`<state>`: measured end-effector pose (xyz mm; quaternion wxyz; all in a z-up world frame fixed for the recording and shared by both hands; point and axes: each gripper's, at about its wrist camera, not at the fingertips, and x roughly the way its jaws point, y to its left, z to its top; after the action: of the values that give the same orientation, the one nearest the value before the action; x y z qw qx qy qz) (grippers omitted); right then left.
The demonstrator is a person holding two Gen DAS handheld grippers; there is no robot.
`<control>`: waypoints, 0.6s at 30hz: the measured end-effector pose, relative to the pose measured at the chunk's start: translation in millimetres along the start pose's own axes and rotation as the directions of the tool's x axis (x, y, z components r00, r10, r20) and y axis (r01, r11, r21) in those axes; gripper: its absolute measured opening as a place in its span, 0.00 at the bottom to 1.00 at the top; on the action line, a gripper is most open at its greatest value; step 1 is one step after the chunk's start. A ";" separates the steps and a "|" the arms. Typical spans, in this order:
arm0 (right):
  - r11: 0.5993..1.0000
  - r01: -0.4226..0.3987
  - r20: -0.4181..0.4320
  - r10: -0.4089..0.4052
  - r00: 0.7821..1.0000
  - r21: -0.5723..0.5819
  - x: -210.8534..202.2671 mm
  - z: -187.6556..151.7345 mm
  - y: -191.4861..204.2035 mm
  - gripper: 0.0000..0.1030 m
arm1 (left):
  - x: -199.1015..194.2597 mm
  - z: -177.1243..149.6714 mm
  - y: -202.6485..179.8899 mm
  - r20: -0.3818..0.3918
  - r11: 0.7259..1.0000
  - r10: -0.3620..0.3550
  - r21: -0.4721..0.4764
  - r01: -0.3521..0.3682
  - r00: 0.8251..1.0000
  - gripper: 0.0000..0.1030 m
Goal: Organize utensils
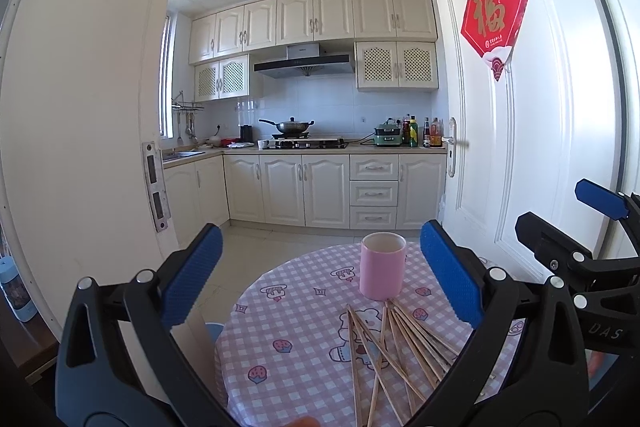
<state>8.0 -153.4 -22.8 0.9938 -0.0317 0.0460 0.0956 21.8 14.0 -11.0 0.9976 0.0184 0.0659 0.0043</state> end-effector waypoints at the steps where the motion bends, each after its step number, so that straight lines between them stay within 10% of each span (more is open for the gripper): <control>1: 1.000 0.001 -0.001 -0.001 1.000 0.000 0.4 -0.2 -0.1 0.93 | 0.5 -0.2 0.2 -0.001 1.000 -0.001 0.000 0.001 1.000 0.94; 18: 1.000 -0.003 -0.016 0.003 1.000 0.016 5.4 -1.9 -5.5 0.93 | 7.1 -0.3 -4.8 -0.014 1.000 0.000 0.009 0.000 1.000 0.94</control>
<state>14.2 -157.9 -24.9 0.9935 -0.0242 0.0546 0.0965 28.8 9.2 -12.5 0.9971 0.0226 0.0732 0.0042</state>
